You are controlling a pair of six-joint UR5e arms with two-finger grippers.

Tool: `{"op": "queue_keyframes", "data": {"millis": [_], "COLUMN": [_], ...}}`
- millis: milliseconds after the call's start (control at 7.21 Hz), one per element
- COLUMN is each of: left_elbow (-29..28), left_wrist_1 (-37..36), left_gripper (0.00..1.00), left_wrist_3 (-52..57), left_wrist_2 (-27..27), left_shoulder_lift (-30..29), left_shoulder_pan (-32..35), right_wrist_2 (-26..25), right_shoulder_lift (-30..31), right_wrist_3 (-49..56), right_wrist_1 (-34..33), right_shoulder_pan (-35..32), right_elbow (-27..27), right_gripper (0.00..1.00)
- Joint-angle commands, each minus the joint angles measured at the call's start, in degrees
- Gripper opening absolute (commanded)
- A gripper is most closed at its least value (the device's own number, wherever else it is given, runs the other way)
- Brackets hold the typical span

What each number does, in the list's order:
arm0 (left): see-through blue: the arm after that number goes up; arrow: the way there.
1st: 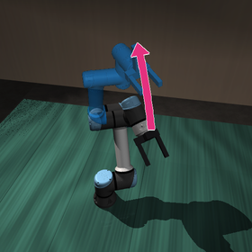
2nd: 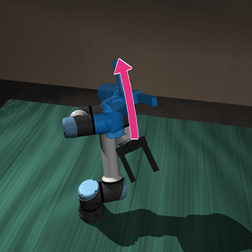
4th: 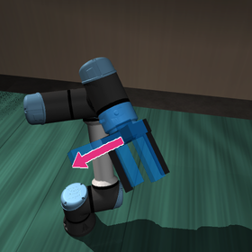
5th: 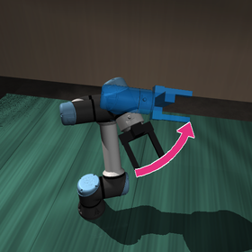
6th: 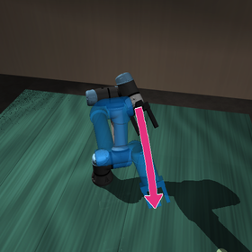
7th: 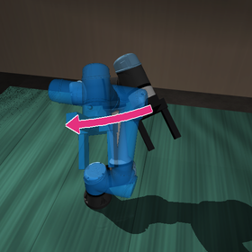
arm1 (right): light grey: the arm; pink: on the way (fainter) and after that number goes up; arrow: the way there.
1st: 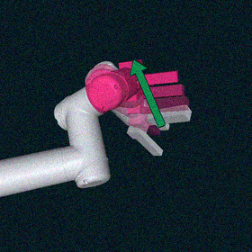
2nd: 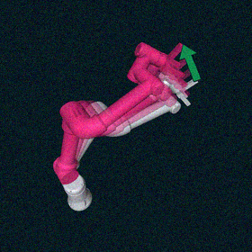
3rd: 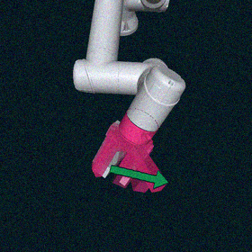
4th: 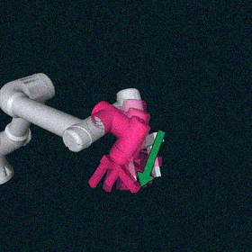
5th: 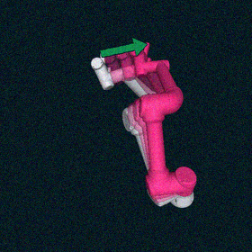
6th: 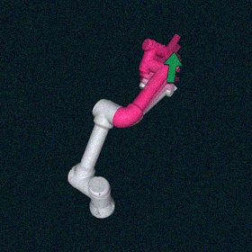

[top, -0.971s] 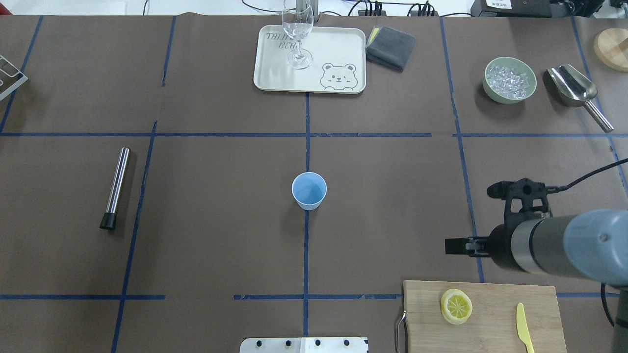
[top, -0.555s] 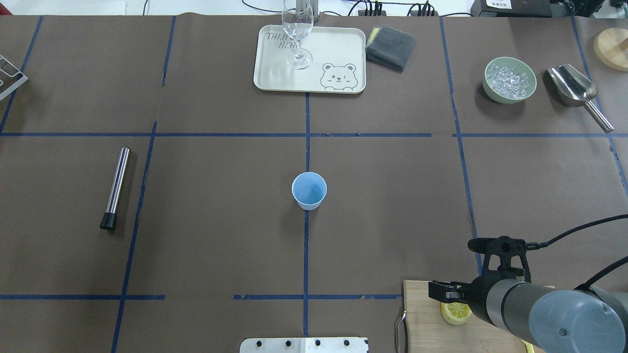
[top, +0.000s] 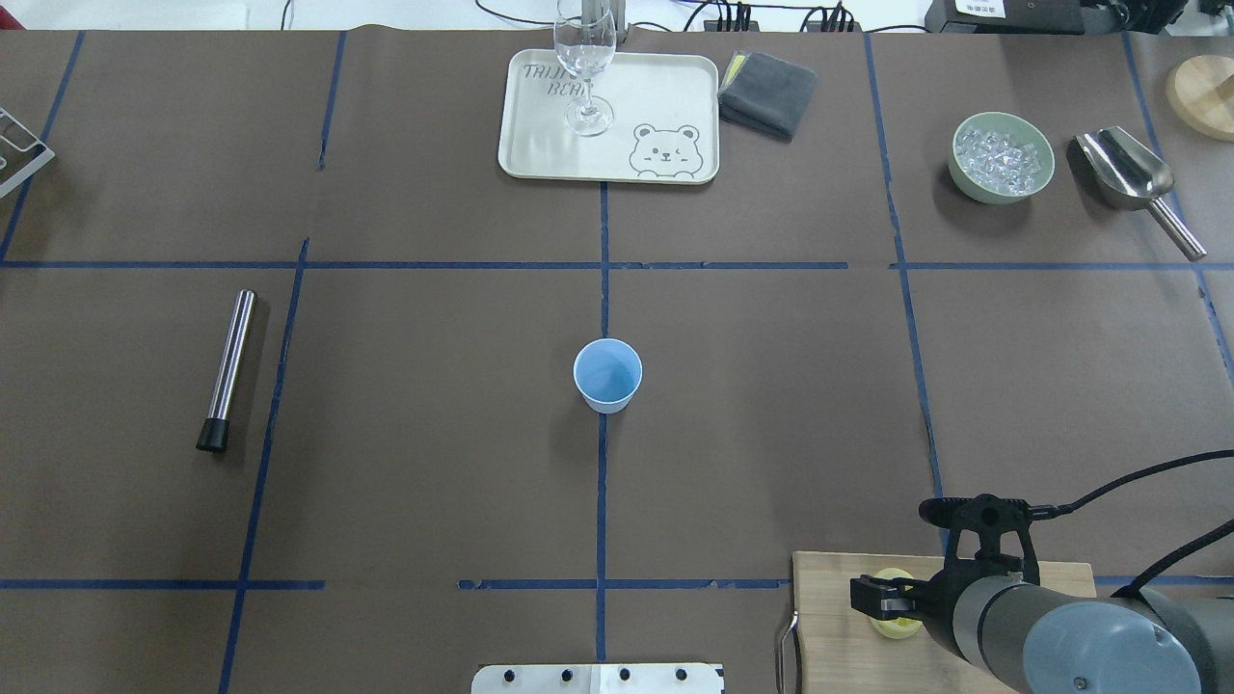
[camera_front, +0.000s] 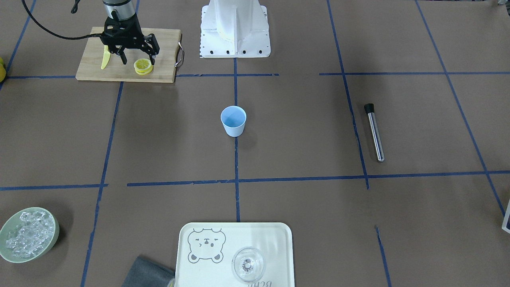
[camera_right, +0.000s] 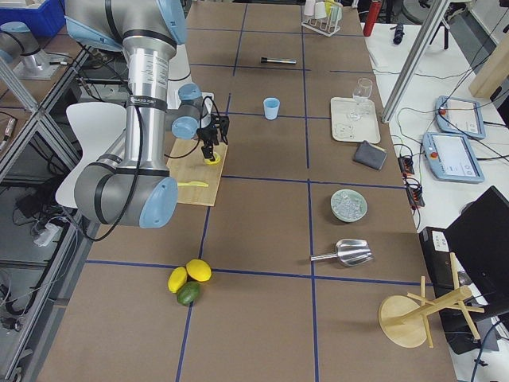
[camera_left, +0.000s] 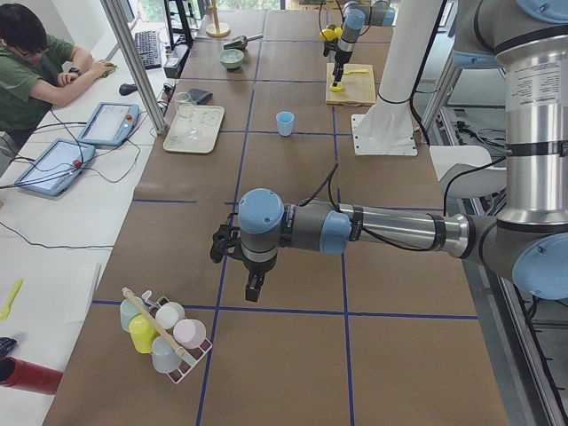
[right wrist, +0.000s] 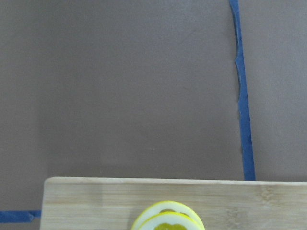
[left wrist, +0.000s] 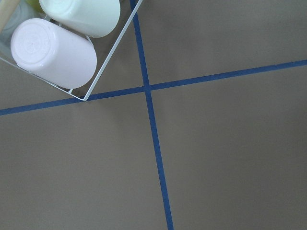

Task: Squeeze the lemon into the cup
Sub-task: 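Close the right gripper on the lemon slice and lift it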

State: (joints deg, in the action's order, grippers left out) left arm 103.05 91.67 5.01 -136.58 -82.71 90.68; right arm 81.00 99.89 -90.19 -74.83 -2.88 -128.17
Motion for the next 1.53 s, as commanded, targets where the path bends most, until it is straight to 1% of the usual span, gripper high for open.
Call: {"op": "queue_keyframes", "data": {"millis": [0,555,833,971,1110,1388], "left_elbow": [0.05,0.05,0.05,-0.04,-0.04,-0.04], "left_wrist_1": [0.00,0.00,0.00,0.00,-0.09,-0.17], "left_gripper": [1.00,1.00,1.00,1.00,1.00,1.00], "left_wrist_3": [0.00,0.00,0.00,0.00,0.00,0.00], "left_wrist_2": [0.00,0.00,0.00,0.00,0.00,0.00], "left_shoulder_lift": [0.00,0.00,0.00,0.00,0.00,0.09], "left_shoulder_pan": [-0.06,-0.06,-0.06,-0.15,-0.15,-0.24], "right_wrist_2": [-1.18,-2.07,-4.87,-4.88,-4.97,-4.97], "right_shoulder_lift": [0.30,0.30,0.39,0.57,1.00,1.71], "right_wrist_3": [-0.08,0.01,0.19,0.27,0.27,0.36], "right_wrist_1": [7.02,7.41,7.33,7.07,6.98,6.89], "right_shoulder_pan": [1.11,2.70,3.14,3.05,2.97,2.96], "right_elbow": [3.95,4.42,4.42,4.42,4.16,3.81], "right_gripper": [1.00,1.00,0.99,0.69,0.46,0.10]}}
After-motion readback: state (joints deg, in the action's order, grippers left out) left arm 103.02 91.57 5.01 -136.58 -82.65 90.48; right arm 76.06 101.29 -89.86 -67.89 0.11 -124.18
